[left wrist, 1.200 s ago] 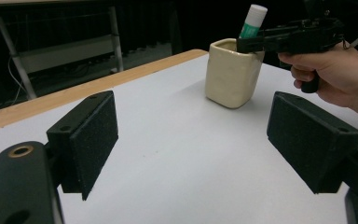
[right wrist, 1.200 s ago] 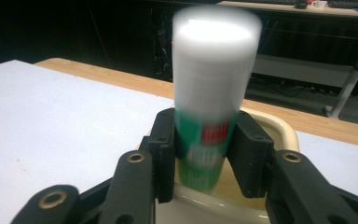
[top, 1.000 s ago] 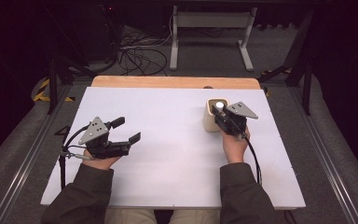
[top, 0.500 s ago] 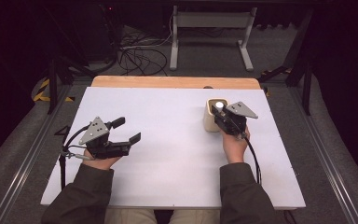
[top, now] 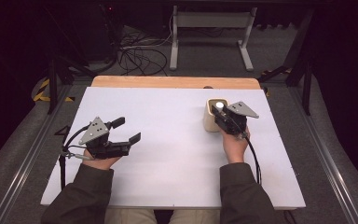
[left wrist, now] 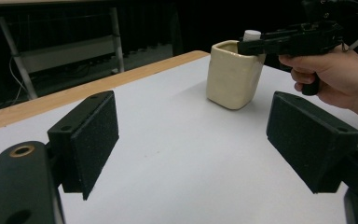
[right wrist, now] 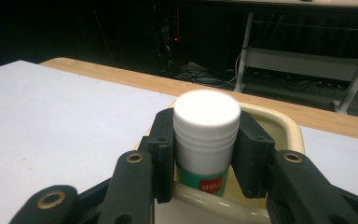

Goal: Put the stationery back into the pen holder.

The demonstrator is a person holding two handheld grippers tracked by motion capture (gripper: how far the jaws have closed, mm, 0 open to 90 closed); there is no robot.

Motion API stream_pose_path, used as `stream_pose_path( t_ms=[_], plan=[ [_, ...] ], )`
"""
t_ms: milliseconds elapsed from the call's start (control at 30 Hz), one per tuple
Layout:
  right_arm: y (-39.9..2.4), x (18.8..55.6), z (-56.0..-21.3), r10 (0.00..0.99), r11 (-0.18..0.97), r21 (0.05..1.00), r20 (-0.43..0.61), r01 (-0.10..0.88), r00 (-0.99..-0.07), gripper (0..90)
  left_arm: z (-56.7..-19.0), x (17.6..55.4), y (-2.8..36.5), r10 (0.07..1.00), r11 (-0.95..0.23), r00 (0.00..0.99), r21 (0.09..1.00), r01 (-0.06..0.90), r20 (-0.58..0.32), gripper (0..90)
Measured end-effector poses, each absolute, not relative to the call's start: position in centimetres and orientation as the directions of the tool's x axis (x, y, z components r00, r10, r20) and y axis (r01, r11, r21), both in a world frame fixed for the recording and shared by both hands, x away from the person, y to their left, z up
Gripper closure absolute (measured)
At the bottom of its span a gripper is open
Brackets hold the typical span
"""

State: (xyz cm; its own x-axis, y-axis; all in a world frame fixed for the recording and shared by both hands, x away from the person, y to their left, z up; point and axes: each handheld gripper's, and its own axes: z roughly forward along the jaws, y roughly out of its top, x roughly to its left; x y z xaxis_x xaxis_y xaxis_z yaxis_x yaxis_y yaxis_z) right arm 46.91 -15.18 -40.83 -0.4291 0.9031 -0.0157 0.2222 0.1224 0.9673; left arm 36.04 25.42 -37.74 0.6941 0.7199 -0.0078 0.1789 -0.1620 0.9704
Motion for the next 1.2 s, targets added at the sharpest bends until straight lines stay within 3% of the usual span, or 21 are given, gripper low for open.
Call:
stream_pose_path(
  t_ms=[867,1200],
  plan=[
    [-15.54,47.01,-40.63,0.897,0.079,0.972,0.026,0.22,-0.44,59.4,-37.68,36.0,25.53,0.723,-0.164,0.691,0.971,0.176,-0.003,17.6],
    [-15.67,47.14,-40.69,0.888,0.055,0.971,0.06,0.233,-0.456,52.2,-37.7,36.01,25.68,0.727,-0.16,0.686,0.972,0.173,-0.003,17.6]
  ],
)
